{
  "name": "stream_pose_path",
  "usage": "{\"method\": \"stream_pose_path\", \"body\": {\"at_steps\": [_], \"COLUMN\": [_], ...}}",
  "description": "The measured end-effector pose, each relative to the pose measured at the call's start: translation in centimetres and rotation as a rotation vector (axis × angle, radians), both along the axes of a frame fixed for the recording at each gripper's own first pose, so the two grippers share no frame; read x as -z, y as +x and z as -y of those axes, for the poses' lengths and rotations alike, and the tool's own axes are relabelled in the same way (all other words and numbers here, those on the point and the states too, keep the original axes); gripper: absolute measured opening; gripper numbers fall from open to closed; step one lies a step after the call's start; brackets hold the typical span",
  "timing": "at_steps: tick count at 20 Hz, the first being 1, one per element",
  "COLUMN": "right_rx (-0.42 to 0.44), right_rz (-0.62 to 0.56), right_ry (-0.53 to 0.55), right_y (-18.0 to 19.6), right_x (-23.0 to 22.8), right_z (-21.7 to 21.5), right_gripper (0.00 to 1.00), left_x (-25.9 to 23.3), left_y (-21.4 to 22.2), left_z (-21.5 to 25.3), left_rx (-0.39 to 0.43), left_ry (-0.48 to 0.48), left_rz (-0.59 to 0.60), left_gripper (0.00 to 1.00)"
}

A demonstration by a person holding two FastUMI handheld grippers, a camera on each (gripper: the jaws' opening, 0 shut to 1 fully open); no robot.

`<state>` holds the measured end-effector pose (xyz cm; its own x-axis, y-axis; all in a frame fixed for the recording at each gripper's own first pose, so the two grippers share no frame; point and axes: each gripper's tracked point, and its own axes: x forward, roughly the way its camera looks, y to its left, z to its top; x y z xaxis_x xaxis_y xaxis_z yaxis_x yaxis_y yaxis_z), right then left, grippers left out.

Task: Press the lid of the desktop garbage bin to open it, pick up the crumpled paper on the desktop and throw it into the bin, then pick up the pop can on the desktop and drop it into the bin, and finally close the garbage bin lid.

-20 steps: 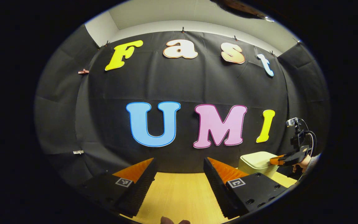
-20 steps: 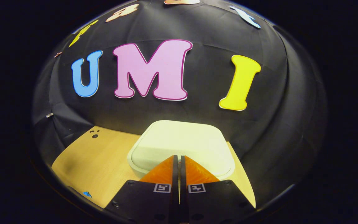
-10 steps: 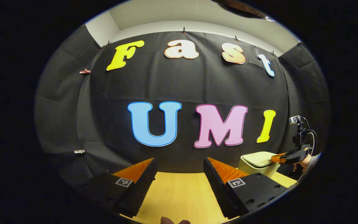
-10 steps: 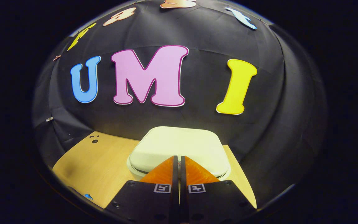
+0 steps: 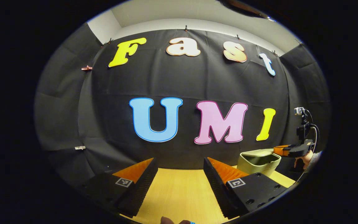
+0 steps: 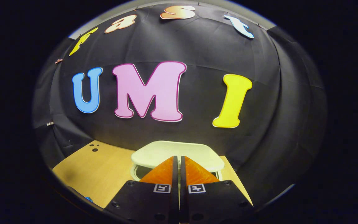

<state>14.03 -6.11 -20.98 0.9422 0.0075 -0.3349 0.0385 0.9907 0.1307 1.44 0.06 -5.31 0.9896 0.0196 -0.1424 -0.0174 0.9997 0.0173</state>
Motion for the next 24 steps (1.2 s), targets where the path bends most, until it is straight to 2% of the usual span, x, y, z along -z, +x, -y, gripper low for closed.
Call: {"method": "stream_pose_path", "body": {"at_steps": [2, 4, 5, 6, 7, 9, 10, 17, 24], "right_rx": [-0.025, -0.04, -0.047, -0.053, -0.062, -0.083, -0.09, -0.129, -0.138], "right_rz": [0.041, 0.06, 0.068, 0.075, 0.079, 0.089, 0.09, 0.092, 0.075], "right_ry": [-0.003, -0.03, -0.043, -0.052, -0.056, -0.048, -0.046, -0.04, -0.033], "right_y": [-0.6, -1.4, -1.8, -2.4, -3.1, -4.3, -5.0, -9.0, -10.8], "right_x": [-1.6, -2.6, -3.1, -3.5, -3.9, -4.9, -5.1, -6.3, -6.1], "right_z": [-0.7, -1.1, -1.4, -1.5, -1.8, -2.8, -3.2, -5.3, -6.2], "right_gripper": [0.08, 0.21, 0.35, 0.42, 0.55, 0.64, 0.64, 0.83, 0.83], "left_x": [1.0, 2.3, 3.0, 3.9, 4.9, 7.2, 8.5, 19.0, 30.4], "left_y": [-0.2, -0.4, -0.5, -0.7, -0.8, -1.3, -1.5, -4.4, -7.5], "left_z": [-0.1, -0.4, -0.5, -0.5, -0.5, -0.5, -0.5, 0.9, 2.6], "left_rx": [0.004, 0.005, 0.005, 0.008, 0.013, 0.023, 0.027, 0.098, 0.175], "left_ry": [-0.001, -0.004, -0.01, -0.018, -0.024, -0.027, -0.025, -0.032, -0.019], "left_rz": [-0.023, -0.059, -0.081, -0.103, -0.126, -0.176, -0.206, -0.417, -0.618], "left_gripper": [0.95, 0.95, 0.95, 0.95, 0.95, 0.95, 0.95, 0.95, 0.9]}}
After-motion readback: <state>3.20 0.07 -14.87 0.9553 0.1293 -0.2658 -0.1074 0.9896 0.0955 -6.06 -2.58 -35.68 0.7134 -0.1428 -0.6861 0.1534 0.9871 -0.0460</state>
